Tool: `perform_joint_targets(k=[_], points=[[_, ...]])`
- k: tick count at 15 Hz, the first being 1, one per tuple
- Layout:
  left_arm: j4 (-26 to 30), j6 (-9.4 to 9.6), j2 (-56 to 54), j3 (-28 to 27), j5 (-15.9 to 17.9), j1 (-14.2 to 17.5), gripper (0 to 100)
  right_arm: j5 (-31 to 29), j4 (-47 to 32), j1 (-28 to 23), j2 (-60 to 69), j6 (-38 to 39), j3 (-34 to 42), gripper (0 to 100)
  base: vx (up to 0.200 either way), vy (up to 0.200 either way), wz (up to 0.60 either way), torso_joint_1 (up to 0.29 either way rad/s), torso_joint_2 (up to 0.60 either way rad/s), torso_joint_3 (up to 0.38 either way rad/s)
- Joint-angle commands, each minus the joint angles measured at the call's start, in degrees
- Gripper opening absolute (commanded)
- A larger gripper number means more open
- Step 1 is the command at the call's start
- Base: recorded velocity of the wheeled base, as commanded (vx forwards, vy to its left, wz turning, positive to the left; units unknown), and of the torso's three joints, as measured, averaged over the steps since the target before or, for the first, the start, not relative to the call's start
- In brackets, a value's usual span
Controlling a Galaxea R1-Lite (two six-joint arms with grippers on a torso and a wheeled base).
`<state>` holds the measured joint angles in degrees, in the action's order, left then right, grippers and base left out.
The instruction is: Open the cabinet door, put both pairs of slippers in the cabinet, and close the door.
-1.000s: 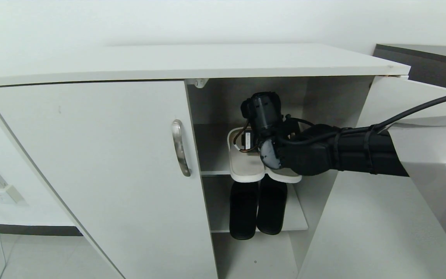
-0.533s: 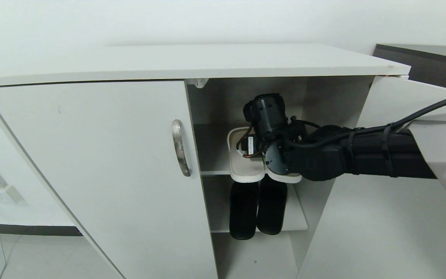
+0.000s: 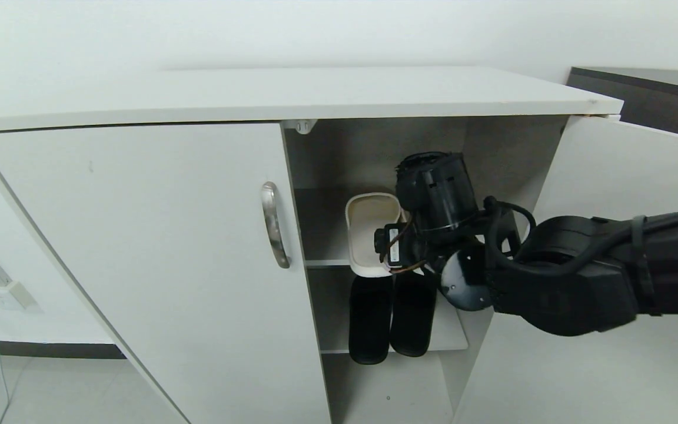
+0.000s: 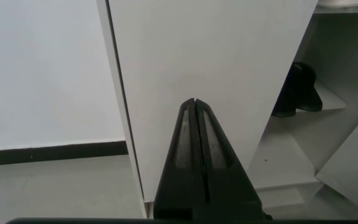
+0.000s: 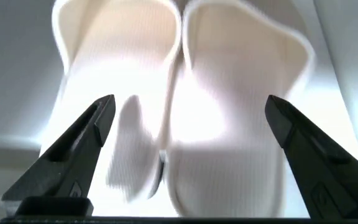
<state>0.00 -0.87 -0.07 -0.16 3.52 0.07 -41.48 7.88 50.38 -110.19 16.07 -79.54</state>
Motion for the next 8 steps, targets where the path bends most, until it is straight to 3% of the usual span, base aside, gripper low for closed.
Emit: perform_joint_targets(k=[1, 4, 5, 8], points=[[0.0, -0.01, 0.1, 0.0, 0.0, 0.0, 0, 0.4, 3.0, 2.0, 5.2, -0.2, 6.3, 100, 0.000, 0.000, 0.00, 0.000, 0.00, 0.000], [0.0, -0.01, 0.1, 0.0, 0.0, 0.0, 0, 1.7, 6.5, 3.6, 6.6, -0.3, 10.2, 100, 0.000, 0.000, 0.00, 0.000, 0.00, 0.000], [0.0, -0.01, 0.1, 0.1, 0.0, 0.0, 0, 1.8, 7.2, 3.8, 6.8, -0.3, 11.0, 0, 0.000, 0.000, 0.00, 0.000, 0.00, 0.000], [0.0, -0.01, 0.1, 0.0, 0.0, 0.0, 0, 2.8, 8.1, 4.5, 7.1, -0.4, 11.7, 0, 0.000, 0.000, 0.00, 0.000, 0.00, 0.000]])
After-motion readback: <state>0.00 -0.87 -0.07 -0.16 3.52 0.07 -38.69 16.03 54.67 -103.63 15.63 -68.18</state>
